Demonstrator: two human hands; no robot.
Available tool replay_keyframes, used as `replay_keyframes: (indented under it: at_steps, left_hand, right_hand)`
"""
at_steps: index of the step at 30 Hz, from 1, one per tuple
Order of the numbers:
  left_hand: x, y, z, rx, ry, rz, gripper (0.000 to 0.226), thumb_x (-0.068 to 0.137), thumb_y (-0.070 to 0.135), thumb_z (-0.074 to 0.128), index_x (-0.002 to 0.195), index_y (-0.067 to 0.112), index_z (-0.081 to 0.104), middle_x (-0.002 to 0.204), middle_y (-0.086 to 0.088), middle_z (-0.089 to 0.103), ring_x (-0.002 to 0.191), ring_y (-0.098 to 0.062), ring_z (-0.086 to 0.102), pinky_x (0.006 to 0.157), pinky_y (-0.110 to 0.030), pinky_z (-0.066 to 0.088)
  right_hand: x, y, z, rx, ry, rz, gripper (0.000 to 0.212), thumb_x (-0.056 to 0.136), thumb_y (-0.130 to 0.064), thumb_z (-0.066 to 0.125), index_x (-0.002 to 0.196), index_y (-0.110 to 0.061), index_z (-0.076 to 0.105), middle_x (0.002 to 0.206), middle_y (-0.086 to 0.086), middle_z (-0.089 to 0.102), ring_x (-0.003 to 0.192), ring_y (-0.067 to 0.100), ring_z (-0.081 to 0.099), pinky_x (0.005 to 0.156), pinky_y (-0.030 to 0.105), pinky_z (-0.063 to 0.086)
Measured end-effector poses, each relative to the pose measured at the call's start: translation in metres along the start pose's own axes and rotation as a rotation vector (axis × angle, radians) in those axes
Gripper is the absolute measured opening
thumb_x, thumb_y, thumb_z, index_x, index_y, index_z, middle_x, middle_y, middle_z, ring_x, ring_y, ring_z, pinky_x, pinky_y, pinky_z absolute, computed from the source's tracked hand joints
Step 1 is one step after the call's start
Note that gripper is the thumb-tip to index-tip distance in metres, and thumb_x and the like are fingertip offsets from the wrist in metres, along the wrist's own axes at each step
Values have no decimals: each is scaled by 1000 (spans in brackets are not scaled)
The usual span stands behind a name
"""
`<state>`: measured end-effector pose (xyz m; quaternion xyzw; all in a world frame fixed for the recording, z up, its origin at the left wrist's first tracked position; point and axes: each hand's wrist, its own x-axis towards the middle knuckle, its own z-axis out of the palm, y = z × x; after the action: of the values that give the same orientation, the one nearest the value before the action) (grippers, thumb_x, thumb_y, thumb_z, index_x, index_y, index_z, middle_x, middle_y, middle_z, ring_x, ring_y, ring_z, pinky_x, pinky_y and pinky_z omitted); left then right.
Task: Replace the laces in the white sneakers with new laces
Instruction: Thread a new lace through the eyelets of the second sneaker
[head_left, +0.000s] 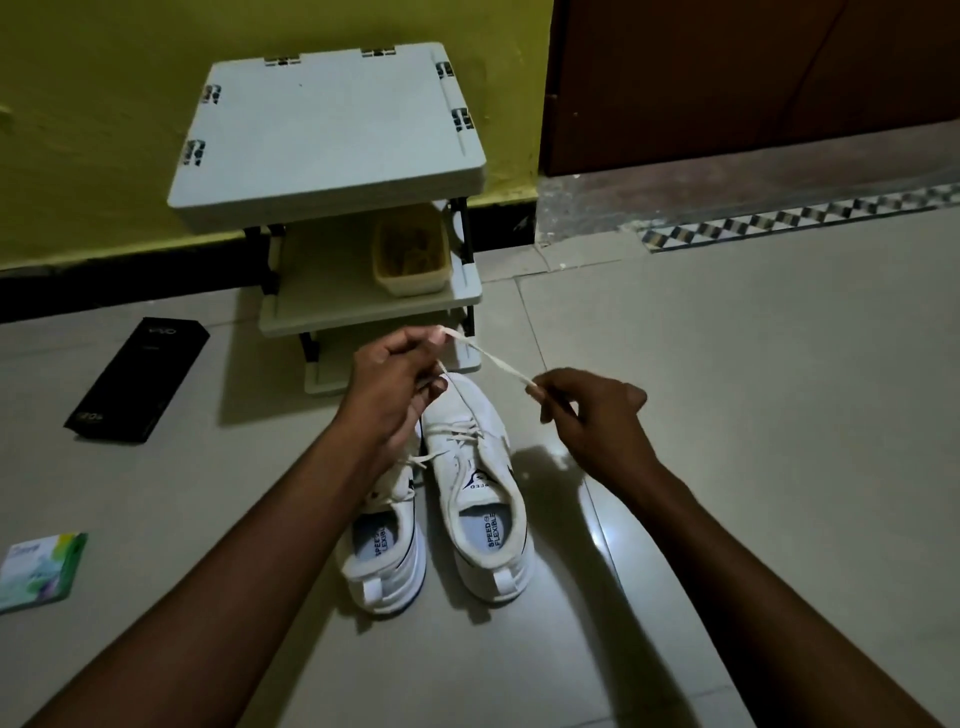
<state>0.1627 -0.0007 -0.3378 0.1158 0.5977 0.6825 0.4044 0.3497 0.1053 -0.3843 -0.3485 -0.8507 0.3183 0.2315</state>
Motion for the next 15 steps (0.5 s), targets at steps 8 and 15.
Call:
replay_keyframes:
  at_steps: [8,15]
  left_hand:
    - [15,-9,-11,-256,29,-87,12,102,9,55,93,9,62,77,-5,61,70,-13,64,72,-27,54]
    - [-3,-16,-11,-10,-4,13,18,97,5,63,113,13,63,103,-9,75,97,-21,74,85,-31,59]
  right_hand:
    - [-14,31,12,-256,-356,136,21,101,-22,48,94,-23,68,96,-5,62,97,17,58,82,38,28]
    - [-16,43,20,-161,-353,80,16,95,-11,58,84,-8,70,87,6,61,86,26,61,75,36,48]
